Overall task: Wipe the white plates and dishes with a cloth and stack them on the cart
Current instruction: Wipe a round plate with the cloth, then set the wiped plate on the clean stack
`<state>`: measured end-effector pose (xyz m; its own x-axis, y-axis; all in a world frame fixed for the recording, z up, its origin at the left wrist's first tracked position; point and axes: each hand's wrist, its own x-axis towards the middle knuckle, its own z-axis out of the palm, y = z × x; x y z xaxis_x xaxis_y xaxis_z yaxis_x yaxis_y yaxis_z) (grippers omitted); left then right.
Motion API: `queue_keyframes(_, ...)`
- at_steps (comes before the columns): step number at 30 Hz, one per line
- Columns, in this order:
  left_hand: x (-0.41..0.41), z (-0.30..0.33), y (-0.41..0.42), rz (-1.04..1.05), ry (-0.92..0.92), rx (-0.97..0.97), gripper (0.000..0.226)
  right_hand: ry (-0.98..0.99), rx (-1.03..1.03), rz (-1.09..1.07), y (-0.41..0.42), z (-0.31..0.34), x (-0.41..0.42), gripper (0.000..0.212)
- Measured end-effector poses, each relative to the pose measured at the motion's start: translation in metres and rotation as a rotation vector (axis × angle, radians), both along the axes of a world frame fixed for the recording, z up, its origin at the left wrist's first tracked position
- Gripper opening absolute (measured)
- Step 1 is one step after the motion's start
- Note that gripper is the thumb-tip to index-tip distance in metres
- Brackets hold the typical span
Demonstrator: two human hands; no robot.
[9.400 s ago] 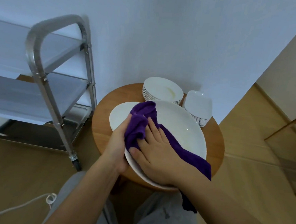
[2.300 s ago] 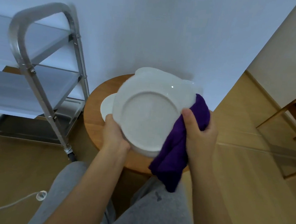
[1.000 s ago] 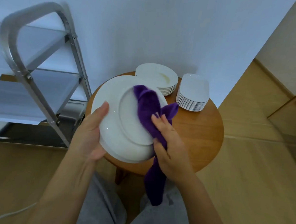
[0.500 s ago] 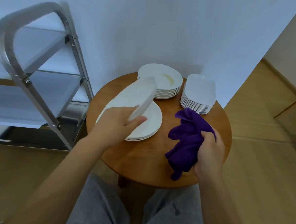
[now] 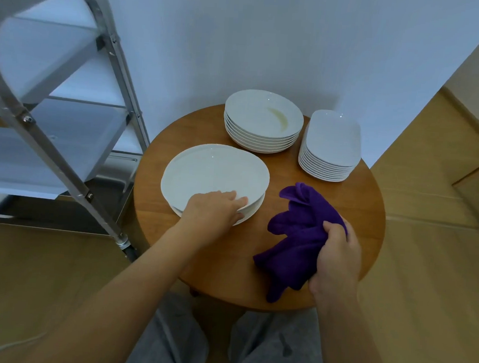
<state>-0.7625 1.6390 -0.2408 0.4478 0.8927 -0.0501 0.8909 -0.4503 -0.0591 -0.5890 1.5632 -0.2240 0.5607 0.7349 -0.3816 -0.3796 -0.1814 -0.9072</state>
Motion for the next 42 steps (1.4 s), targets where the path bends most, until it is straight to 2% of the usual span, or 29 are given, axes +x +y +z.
queue_keyframes(7, -0.006, -0.017, 0.007, 0.012, 0.041, -0.132, 0.052, -0.059, -0.009, 0.052, 0.008, -0.007, -0.009, 0.023)
queue_keyframes(12, -0.009, -0.024, 0.001, 0.061, -0.137, -0.192, 0.061, -0.083, -0.007, 0.086, 0.014, -0.009, -0.016, 0.023)
queue_keyframes(13, -0.009, -0.025, 0.001, 0.082, -0.207, -0.197, 0.059, -0.090, -0.008, 0.094, 0.016, -0.008, -0.017, 0.023)
queue_keyframes(17, 0.001, -0.020, 0.010, 0.298, -0.690, -0.231, 0.044, -0.103, -0.043, 0.095, 0.028, -0.010, -0.018, 0.022)
queue_keyframes(20, 0.015, -0.011, 0.026, 0.388, -0.894, -0.222, 0.032, -0.087, -0.069, 0.082, 0.034, -0.016, -0.017, 0.023)
queue_keyframes(22, 0.025, -0.001, 0.049, 0.542, -1.157, -0.343, 0.021, -0.078, -0.081, 0.073, 0.039, -0.021, -0.014, 0.024)
queue_keyframes(24, 0.033, 0.006, 0.077, 0.744, -1.450, -0.532, 0.021, -0.071, -0.095, 0.067, 0.044, -0.026, -0.012, 0.024)
queue_keyframes(26, 0.042, 0.010, 0.107, 0.856, -1.542, -0.618, 0.028, -0.063, -0.106, 0.068, 0.049, -0.032, -0.007, 0.024)
queue_keyframes(31, 0.050, 0.019, 0.166, 0.991, -1.630, -0.712, 0.039, -0.017, -0.142, 0.048, 0.061, -0.041, 0.003, 0.024)
queue_keyframes(38, 0.045, 0.017, 0.202, 0.973, -1.155, -0.794, 0.032, 0.020, -0.164, 0.049, 0.068, -0.049, 0.006, 0.024)
queue_keyframes(42, 0.041, 0.024, 0.210, 0.961, -1.026, -0.858, 0.030, 0.015, -0.167, 0.050, 0.068, -0.049, 0.009, 0.025)
